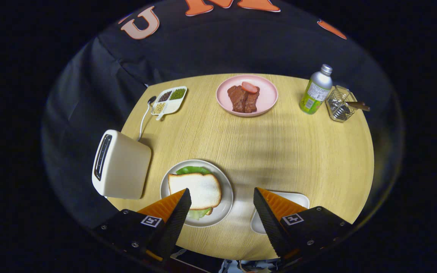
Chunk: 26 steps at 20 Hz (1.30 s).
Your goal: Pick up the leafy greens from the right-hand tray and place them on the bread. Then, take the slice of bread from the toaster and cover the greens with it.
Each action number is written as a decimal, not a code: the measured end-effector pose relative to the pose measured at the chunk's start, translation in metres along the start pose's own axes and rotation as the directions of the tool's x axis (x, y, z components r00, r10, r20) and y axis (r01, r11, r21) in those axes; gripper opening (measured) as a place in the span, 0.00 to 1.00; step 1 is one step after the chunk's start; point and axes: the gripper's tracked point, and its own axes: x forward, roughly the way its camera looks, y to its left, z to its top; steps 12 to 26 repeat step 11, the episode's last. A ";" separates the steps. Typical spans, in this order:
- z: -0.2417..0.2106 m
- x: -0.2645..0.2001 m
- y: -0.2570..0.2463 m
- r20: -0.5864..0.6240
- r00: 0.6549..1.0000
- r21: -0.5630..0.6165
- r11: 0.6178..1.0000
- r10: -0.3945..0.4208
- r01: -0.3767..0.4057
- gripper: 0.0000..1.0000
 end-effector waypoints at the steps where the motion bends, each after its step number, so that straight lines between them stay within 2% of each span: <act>1: 0.008 -0.018 0.001 0.041 0.999 0.013 1.000 0.000 -0.001 0.99; 5: 0.038 -0.087 -0.006 0.225 0.974 0.041 0.999 -0.023 0.014 0.99; 8: 0.050 -0.131 -0.019 0.352 0.934 0.062 0.997 -0.062 0.042 0.99; 11: 0.053 -0.167 -0.043 0.460 0.879 0.099 0.991 -0.123 0.087 0.99; 26: 0.053 -0.167 -0.043 0.460 0.879 0.099 0.991 -0.123 0.087 0.99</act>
